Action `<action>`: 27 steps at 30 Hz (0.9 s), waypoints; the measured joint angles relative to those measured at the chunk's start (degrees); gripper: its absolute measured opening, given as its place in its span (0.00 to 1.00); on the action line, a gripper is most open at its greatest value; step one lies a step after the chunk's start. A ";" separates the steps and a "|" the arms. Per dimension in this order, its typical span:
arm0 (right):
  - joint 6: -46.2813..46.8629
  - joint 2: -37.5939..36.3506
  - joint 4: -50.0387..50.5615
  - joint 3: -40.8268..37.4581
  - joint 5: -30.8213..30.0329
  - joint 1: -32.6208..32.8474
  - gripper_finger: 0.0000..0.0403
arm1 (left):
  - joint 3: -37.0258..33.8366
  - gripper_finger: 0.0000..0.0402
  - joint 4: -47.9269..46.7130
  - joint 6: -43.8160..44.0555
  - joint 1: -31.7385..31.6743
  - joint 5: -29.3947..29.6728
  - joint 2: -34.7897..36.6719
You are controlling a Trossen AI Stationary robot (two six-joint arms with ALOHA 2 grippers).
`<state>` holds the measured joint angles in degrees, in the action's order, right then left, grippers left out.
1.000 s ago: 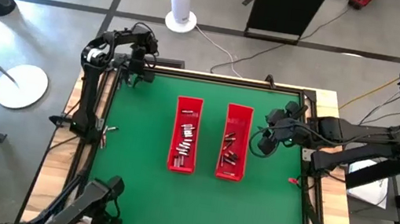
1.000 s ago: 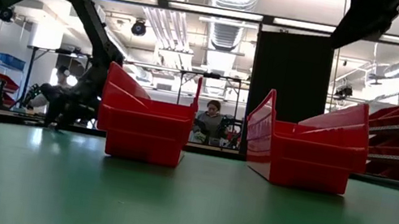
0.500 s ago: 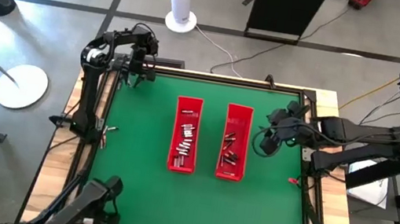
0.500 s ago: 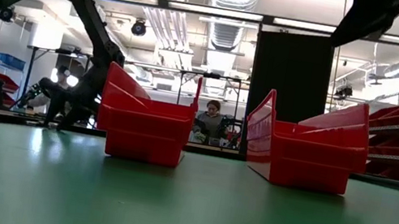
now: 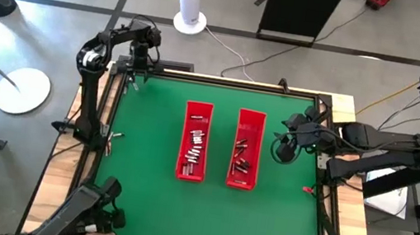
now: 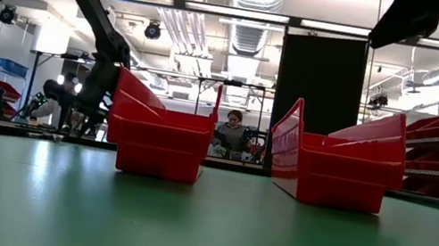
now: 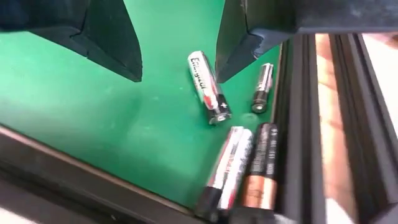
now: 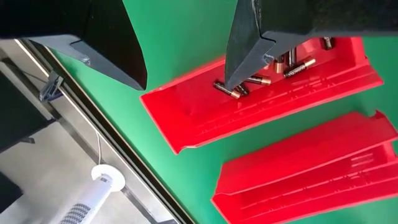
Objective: Sort batteries
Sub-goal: Put the silver battery into the left red bin
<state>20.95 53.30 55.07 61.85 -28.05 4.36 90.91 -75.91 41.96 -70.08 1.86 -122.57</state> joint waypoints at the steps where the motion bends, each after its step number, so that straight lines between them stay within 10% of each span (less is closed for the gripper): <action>1: -0.04 0.09 -0.02 -0.06 -0.02 0.00 0.52 | 0.00 0.46 -0.03 0.93 0.02 0.09 0.32; 20: 2.19 0.78 -3.13 -4.90 -2.99 0.00 0.52 | -12.80 0.46 15.40 16.45 -0.61 -2.35 12.20; 27: 1.80 0.76 -3.53 -5.38 -3.06 0.00 0.52 | -13.26 0.46 13.90 18.80 3.87 6.55 14.12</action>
<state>22.75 54.06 51.54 56.47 -31.11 4.36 77.65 -62.01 60.75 -66.21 8.41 -108.44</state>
